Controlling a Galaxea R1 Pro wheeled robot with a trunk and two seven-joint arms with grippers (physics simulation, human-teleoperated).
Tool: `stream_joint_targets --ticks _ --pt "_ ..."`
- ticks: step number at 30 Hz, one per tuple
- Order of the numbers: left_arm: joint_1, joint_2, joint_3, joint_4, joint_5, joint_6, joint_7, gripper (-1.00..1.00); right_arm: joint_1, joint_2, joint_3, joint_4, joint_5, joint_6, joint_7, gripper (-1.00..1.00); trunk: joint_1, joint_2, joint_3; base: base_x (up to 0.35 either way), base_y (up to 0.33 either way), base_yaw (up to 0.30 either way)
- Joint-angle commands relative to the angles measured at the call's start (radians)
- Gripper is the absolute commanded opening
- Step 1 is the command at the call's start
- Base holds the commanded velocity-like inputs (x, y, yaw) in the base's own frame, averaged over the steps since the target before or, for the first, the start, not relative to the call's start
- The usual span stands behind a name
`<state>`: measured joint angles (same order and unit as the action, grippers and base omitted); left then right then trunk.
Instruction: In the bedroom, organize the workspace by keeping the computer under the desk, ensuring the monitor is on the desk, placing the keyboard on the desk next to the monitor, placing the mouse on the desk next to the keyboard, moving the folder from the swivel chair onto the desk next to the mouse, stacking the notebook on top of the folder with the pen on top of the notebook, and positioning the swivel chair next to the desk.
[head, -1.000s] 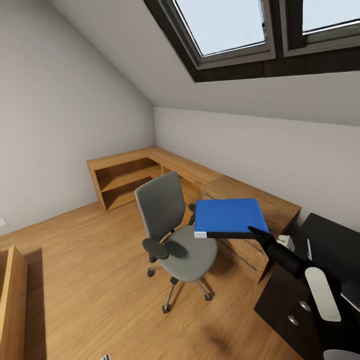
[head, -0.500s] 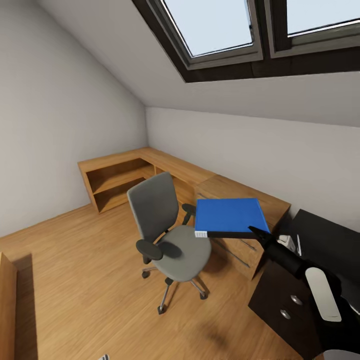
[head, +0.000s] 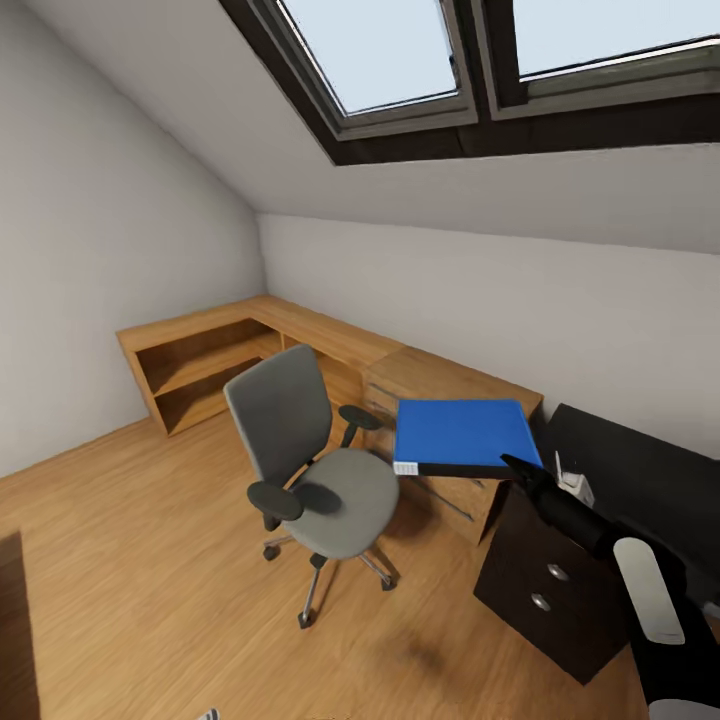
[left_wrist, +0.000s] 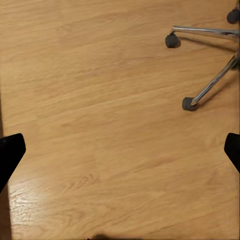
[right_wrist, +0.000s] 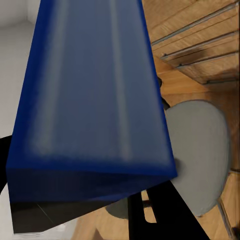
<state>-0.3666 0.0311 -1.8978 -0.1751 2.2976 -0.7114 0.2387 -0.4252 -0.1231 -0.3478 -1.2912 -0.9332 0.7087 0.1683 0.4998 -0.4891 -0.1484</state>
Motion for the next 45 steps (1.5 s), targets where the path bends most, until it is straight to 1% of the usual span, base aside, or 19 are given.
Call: stream_joint_targets --ticks 1,9,13,17,19,22,32,33,37,45 --pt "-0.002 0.001 -0.009 -0.004 0.000 -0.005 0.010 1.00 -0.001 0.000 -0.003 0.001 -0.001 0.006 0.003 -1.00 0.000 -0.002 -0.002 -0.235 0.089 -0.297" --pt "-0.002 0.001 -0.009 -0.004 0.000 -0.005 0.010 1.00 -0.001 0.000 -0.005 0.006 -0.001 0.006 0.004 -1.00 0.000 -0.002 -0.002 -0.289 0.125 -0.299" --pt "-0.002 0.001 -0.009 -0.004 0.000 -0.005 0.010 1.00 -0.001 0.000 -0.021 0.012 -0.001 0.006 0.004 -1.00 0.000 -0.002 -0.002 -0.259 0.138 -0.300" --pt "-0.002 0.001 -0.009 -0.004 0.000 -0.005 0.010 1.00 -0.001 0.000 -0.034 0.021 -0.001 0.006 0.005 -1.00 0.000 -0.002 -0.002 -0.093 0.073 -0.300" --pt "-0.002 0.001 -0.009 -0.004 0.000 -0.005 0.009 1.00 -0.001 0.000 -0.040 0.024 -0.001 0.006 0.006 -1.00 0.000 -0.002 -0.002 -0.020 0.016 -0.300" --pt "-0.002 0.001 -0.009 -0.004 0.000 -0.005 0.009 1.00 -0.001 0.000 -0.058 0.030 -0.001 0.006 0.008 -1.00 0.000 -0.002 -0.002 -0.003 0.003 -0.300" --pt "-0.002 0.001 -0.009 -0.006 0.000 -0.005 0.008 1.00 -0.001 0.000 -0.065 0.042 -0.001 0.006 0.008 -1.00 0.000 -0.002 -0.002 0.000 0.000 -0.300" --pt "-0.002 0.000 -0.009 -0.006 0.000 -0.005 0.008 1.00 -0.001 0.000 -0.077 0.045 -0.001 0.006 0.008 -1.00 0.000 -0.002 -0.002 0.000 0.000 -0.300" --pt "-0.002 0.000 -0.009 -0.006 0.000 -0.005 0.008 1.00 -0.001 0.000 -0.081 0.045 -0.001 0.006 0.008 -1.00 0.000 -0.002 -0.002 0.013 0.000 -0.300" --pt "-0.002 -0.001 -0.012 -0.006 -0.001 -0.004 0.008 1.00 -0.001 0.001 -0.082 0.047 -0.001 0.006 0.007 -1.00 0.000 -0.002 -0.002 0.237 0.000 -0.300"
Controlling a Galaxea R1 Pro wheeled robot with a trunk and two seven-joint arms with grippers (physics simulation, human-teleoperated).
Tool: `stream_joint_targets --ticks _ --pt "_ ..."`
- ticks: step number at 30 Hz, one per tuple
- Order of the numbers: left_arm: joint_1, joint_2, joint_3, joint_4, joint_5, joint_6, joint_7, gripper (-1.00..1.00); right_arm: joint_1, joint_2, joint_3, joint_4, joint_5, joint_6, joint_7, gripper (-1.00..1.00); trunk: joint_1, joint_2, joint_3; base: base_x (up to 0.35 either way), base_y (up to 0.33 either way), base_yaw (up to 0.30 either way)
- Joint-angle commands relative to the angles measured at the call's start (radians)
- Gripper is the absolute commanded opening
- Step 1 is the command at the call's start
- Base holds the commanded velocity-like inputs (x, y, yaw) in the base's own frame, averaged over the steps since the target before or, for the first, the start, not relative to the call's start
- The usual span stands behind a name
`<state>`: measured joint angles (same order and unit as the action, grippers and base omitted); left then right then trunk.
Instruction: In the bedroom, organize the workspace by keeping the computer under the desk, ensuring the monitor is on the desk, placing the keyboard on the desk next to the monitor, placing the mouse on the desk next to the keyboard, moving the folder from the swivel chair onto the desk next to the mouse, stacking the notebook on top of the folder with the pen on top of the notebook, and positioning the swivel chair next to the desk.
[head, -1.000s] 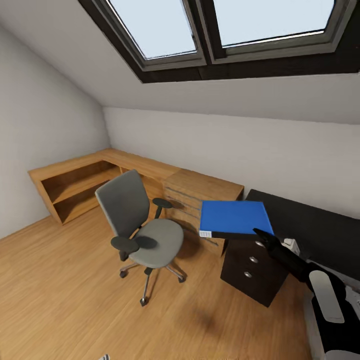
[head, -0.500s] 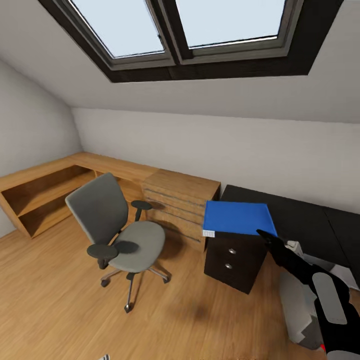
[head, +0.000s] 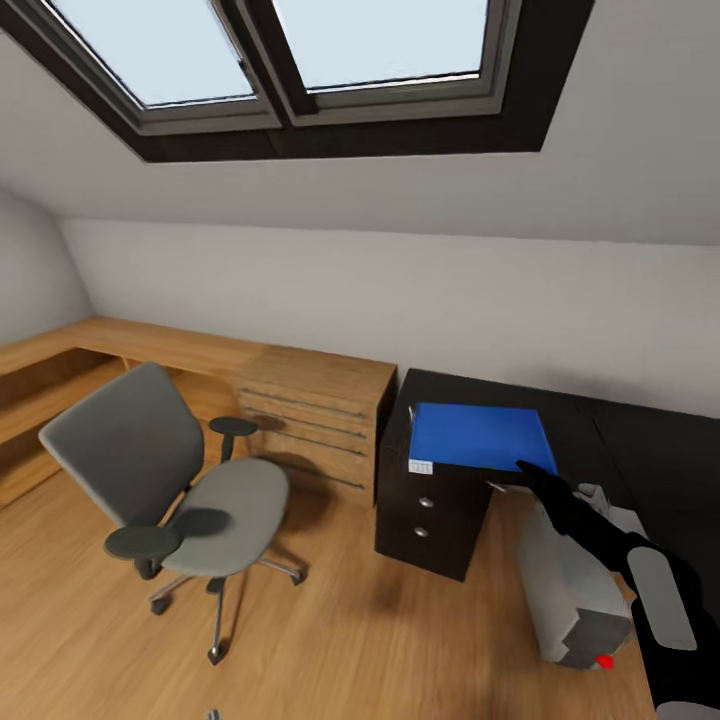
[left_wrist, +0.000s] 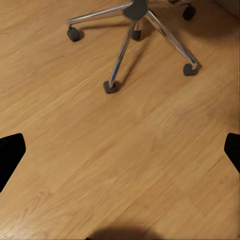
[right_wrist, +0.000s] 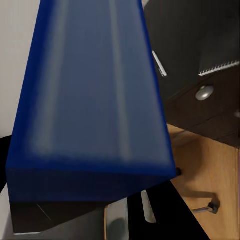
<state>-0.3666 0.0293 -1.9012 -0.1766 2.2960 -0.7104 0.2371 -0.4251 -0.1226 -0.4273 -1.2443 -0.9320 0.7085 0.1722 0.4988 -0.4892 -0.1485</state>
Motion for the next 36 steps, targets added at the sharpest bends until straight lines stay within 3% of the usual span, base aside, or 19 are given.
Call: stream_joint_targets --ticks 1,28,36 --pt "-0.002 0.001 -0.011 -0.004 -0.001 -0.005 0.010 1.00 -0.001 0.000 -0.002 0.000 -0.002 0.006 0.003 -1.00 0.001 -0.002 -0.002 0.299 0.000 -0.300" --pt "-0.002 0.005 -0.018 -0.006 -0.004 -0.003 0.011 1.00 -0.001 0.000 -0.002 0.014 -0.002 0.005 0.004 -1.00 0.001 -0.002 -0.002 0.030 0.000 -0.300" --pt "0.010 0.062 -0.019 -0.007 -0.004 -0.003 0.007 1.00 -0.001 0.000 -0.002 0.014 -0.001 0.005 0.004 -1.00 0.001 -0.002 -0.002 0.000 0.000 -0.300"
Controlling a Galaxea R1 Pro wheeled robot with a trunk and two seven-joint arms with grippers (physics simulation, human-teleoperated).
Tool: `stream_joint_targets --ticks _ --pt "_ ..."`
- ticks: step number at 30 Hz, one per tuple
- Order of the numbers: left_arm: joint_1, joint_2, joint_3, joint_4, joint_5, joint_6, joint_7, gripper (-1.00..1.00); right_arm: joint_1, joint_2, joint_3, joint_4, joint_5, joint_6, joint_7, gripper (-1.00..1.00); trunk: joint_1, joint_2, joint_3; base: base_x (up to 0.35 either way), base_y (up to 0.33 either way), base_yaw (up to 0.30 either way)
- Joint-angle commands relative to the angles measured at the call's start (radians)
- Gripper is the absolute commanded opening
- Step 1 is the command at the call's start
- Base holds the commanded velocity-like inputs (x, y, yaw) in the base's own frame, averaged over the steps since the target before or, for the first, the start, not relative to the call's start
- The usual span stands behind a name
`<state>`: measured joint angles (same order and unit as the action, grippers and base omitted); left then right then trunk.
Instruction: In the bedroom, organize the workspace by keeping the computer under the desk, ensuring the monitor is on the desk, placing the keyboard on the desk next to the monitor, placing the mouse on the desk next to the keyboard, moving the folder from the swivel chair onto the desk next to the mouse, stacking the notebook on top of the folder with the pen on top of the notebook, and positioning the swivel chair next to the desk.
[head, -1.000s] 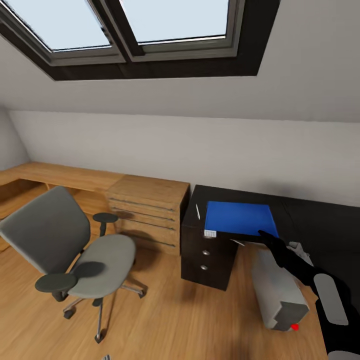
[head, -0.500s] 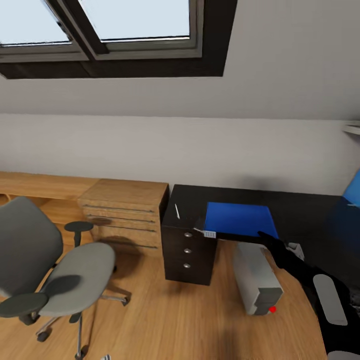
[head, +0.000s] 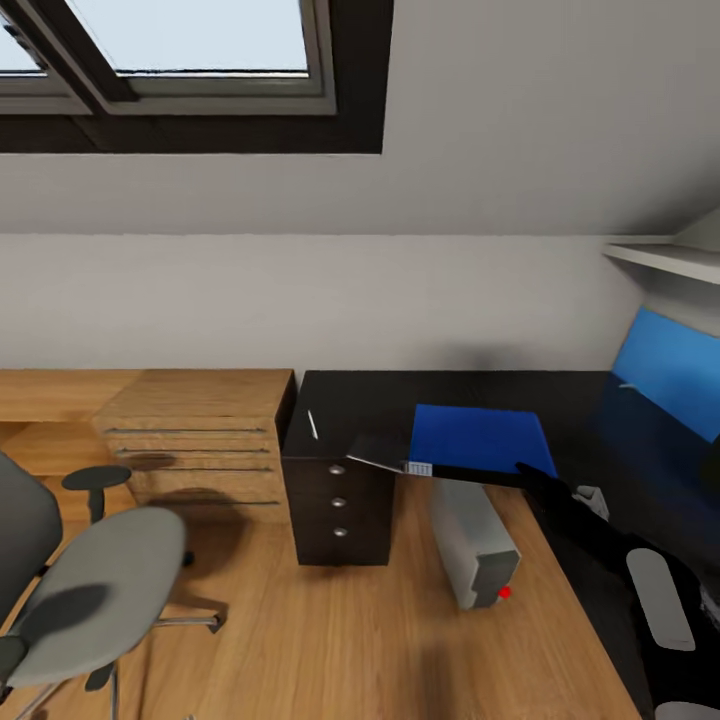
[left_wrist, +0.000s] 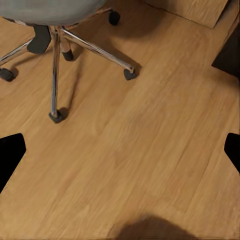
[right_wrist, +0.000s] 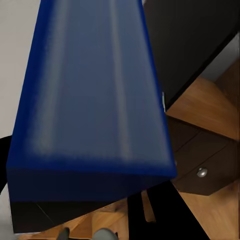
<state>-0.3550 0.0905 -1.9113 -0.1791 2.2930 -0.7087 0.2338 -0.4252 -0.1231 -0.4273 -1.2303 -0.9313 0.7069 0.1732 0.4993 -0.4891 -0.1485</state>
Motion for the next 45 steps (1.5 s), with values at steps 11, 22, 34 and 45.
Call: stream_joint_targets --ticks 11,22,34,45 --pt "0.138 0.024 -0.009 0.000 -0.080 -0.140 -0.238 1.00 -0.001 0.003 -0.001 0.015 -0.005 0.008 0.007 -1.00 0.001 -0.002 -0.002 0.000 0.000 -0.228" --pt "0.140 0.022 -0.008 0.002 -0.089 -0.144 -0.261 1.00 -0.002 0.003 -0.002 0.055 -0.004 0.008 0.133 -1.00 0.001 -0.002 -0.002 0.000 0.000 -0.075" --pt "0.140 0.019 -0.008 0.002 -0.089 -0.143 -0.261 1.00 -0.001 0.003 -0.003 0.062 -0.003 0.008 0.137 -1.00 0.001 -0.002 -0.002 0.000 0.000 -0.163" --pt "0.140 0.016 -0.008 0.002 -0.090 -0.141 -0.261 1.00 -0.001 0.003 -0.002 0.087 -0.003 0.007 0.185 -1.00 0.001 -0.002 -0.002 0.000 0.000 -0.003"
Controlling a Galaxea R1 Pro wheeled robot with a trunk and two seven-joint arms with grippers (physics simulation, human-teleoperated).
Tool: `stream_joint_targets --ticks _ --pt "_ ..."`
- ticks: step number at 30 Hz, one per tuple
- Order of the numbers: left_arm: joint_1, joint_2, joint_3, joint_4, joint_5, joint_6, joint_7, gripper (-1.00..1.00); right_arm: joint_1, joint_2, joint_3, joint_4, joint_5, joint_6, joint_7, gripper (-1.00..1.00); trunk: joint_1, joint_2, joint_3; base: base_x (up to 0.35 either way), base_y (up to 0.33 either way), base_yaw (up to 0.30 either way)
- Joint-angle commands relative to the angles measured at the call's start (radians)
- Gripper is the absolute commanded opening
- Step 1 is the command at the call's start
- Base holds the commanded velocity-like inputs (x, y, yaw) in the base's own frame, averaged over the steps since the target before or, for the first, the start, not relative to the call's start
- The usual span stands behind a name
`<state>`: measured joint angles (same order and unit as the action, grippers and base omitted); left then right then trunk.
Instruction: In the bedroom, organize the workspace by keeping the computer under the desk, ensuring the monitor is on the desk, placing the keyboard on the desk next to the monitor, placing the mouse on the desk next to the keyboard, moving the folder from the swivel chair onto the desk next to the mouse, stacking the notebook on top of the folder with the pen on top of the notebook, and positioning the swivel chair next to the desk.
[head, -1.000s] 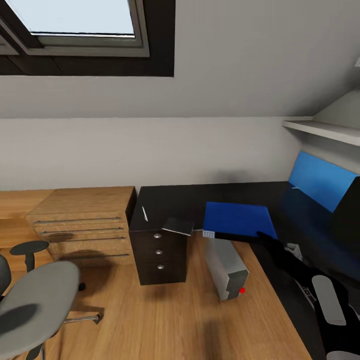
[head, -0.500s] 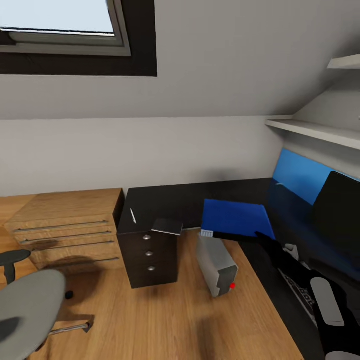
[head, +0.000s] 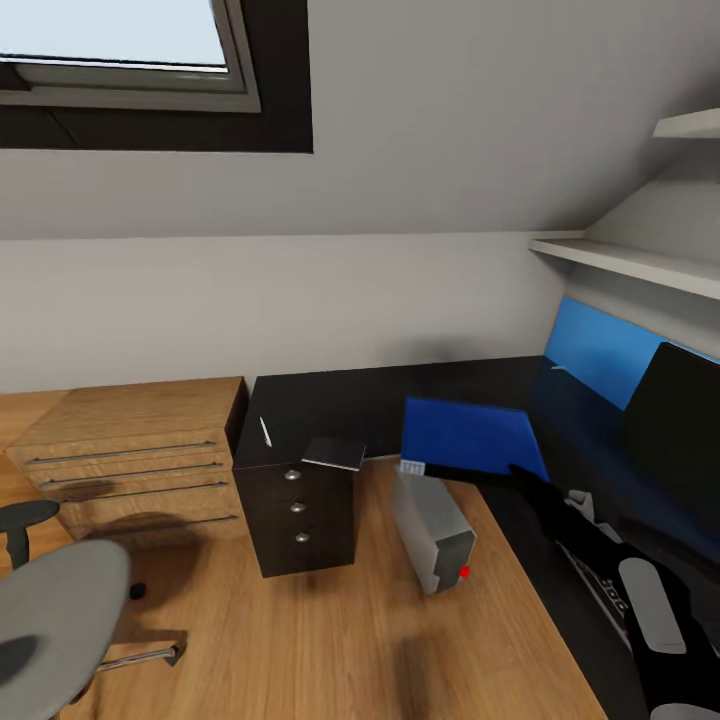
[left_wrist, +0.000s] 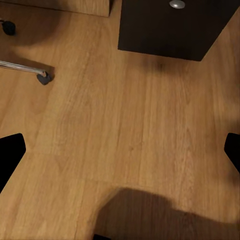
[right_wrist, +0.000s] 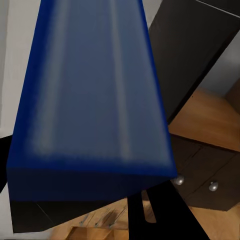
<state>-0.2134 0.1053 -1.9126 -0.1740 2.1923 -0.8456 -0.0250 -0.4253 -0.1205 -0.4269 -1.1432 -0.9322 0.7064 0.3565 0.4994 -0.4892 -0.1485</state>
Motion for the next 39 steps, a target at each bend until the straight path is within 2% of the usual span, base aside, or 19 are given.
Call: stream_joint_targets --ticks 1,7,9,12,14,16,22,23,24,26,30,31,34,39 --pt "-0.001 0.001 -0.006 -0.003 0.011 -0.004 -0.003 1.00 -0.001 0.001 -0.002 0.000 -0.002 0.006 0.010 -1.00 0.000 -0.002 -0.002 0.000 0.000 0.000" --pt "-0.001 0.001 -0.006 -0.004 0.011 -0.003 -0.003 1.00 -0.001 0.004 0.003 0.000 0.002 -0.032 0.012 -1.00 0.000 -0.002 -0.002 0.000 0.000 0.000" --pt "-0.001 0.001 -0.006 -0.004 0.011 -0.003 -0.003 1.00 -0.001 0.018 0.004 -0.001 0.004 -0.064 0.011 -1.00 0.000 -0.002 -0.002 0.000 0.000 0.000" --pt "-0.001 0.001 -0.006 -0.004 0.011 -0.003 -0.003 1.00 -0.001 0.053 0.003 -0.001 0.005 -0.144 0.003 -1.00 0.000 -0.002 -0.002 0.000 0.000 0.000" --pt "-0.001 0.001 -0.006 -0.004 0.011 -0.003 -0.003 1.00 -0.001 0.078 0.002 -0.002 0.005 -0.230 -0.018 -1.00 0.000 -0.002 -0.002 0.000 0.000 0.000" --pt "-0.001 0.001 -0.006 -0.004 0.011 -0.003 -0.003 1.00 -0.001 0.104 0.004 -0.005 0.000 -0.396 -0.100 -1.00 0.000 -0.002 -0.002 0.000 0.000 0.000" --pt "-0.001 0.001 -0.006 -0.004 0.011 -0.003 -0.003 1.00 -0.001 0.140 0.004 -0.007 -0.002 -0.517 -0.202 -1.00 0.000 -0.002 -0.002 0.000 0.000 0.000" --pt "-0.001 0.001 -0.006 -0.004 0.011 -0.003 -0.003 1.00 -0.001 0.147 0.004 -0.008 -0.002 -0.545 -0.217 -1.00 0.000 -0.002 -0.002 0.000 0.000 0.000" --pt "-0.001 0.001 -0.006 -0.004 0.011 -0.003 -0.003 1.00 -0.001 0.156 0.004 -0.007 -0.003 -0.616 -0.235 -1.00 0.000 -0.002 -0.002 0.000 0.000 0.000" --pt "-0.001 0.001 -0.006 -0.004 0.011 -0.003 -0.003 1.00 -0.001 0.160 0.006 -0.005 -0.004 -0.664 -0.241 -1.00 0.000 -0.002 -0.002 0.000 0.000 0.000" --pt "-0.001 0.001 -0.006 -0.004 0.011 -0.003 -0.003 1.00 -0.001 0.183 0.007 -0.005 -0.005 -0.697 -0.243 -1.00 0.000 -0.002 -0.002 0.000 0.000 0.000" --pt "-0.001 0.001 -0.006 -0.004 0.011 -0.003 -0.003 1.00 -0.001 0.199 0.007 -0.006 -0.006 -0.703 -0.242 -1.00 0.000 -0.002 -0.002 0.000 0.000 0.000" --pt "-0.001 0.001 -0.006 -0.004 0.011 -0.003 -0.003 1.00 -0.001 0.223 0.007 -0.009 -0.006 -0.709 -0.240 -1.00 0.000 -0.002 -0.002 0.000 0.000 0.000" --pt "-0.001 0.001 -0.006 -0.004 0.011 -0.003 -0.003 1.00 -0.001 0.235 0.010 -0.018 -0.007 -0.704 -0.234 -1.00 0.000 -0.002 -0.002 0.000 0.000 0.000"
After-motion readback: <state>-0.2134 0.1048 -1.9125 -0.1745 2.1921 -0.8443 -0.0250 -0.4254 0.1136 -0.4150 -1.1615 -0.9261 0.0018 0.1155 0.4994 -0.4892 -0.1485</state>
